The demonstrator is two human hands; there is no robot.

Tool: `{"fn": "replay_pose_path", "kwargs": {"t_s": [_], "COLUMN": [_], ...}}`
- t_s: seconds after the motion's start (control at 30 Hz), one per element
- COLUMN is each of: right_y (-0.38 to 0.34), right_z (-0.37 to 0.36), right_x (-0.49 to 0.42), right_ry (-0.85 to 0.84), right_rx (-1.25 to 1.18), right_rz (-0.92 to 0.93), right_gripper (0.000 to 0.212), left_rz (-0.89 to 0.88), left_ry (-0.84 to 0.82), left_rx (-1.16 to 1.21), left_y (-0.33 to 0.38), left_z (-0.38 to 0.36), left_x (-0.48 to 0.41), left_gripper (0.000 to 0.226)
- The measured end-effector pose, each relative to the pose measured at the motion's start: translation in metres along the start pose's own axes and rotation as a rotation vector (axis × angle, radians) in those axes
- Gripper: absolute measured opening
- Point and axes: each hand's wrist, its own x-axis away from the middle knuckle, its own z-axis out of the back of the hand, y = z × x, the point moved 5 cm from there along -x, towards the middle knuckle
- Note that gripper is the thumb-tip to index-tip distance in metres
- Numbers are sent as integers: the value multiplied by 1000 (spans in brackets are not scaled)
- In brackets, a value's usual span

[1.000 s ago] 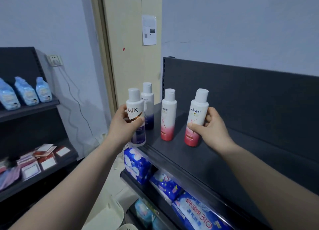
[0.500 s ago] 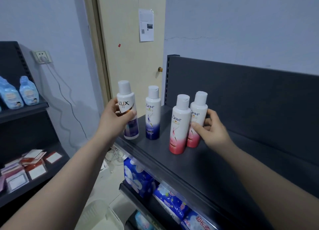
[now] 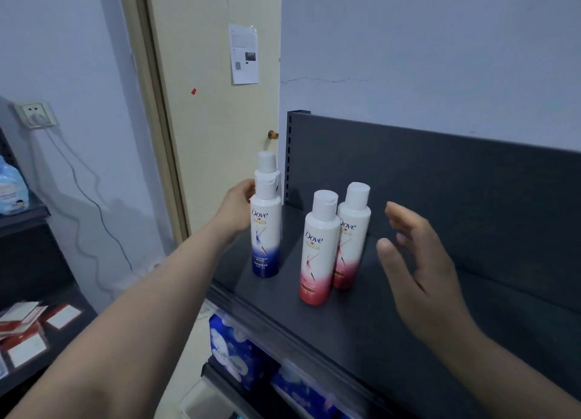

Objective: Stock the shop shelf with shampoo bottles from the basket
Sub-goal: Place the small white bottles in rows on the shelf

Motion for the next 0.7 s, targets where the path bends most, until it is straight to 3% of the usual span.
{"fn": "replay_pose_path", "kwargs": {"t_s": [0.27, 0.43, 0.57, 0.7], "right_y": [-12, -16, -19, -21], "right_z": [-2, -2, 0, 7], "right_x": [24, 31, 36, 45], "right_ry": [-41, -39, -30, -22], "right_rx": [20, 30, 39, 55], "right_rz": [-23, -45, -28, -31], "right_gripper": [40, 41, 42, 46], "left_rz": [22, 113, 98, 29], "left_ry": [-159, -220, -53, 216], "left_rx": [31, 208, 373, 292], "left_y": [-10, -17, -9, 5], "left_z": [-13, -11, 6, 20], "left_x": [-2, 9, 28, 60], "left_gripper": [12, 22, 34, 34]}}
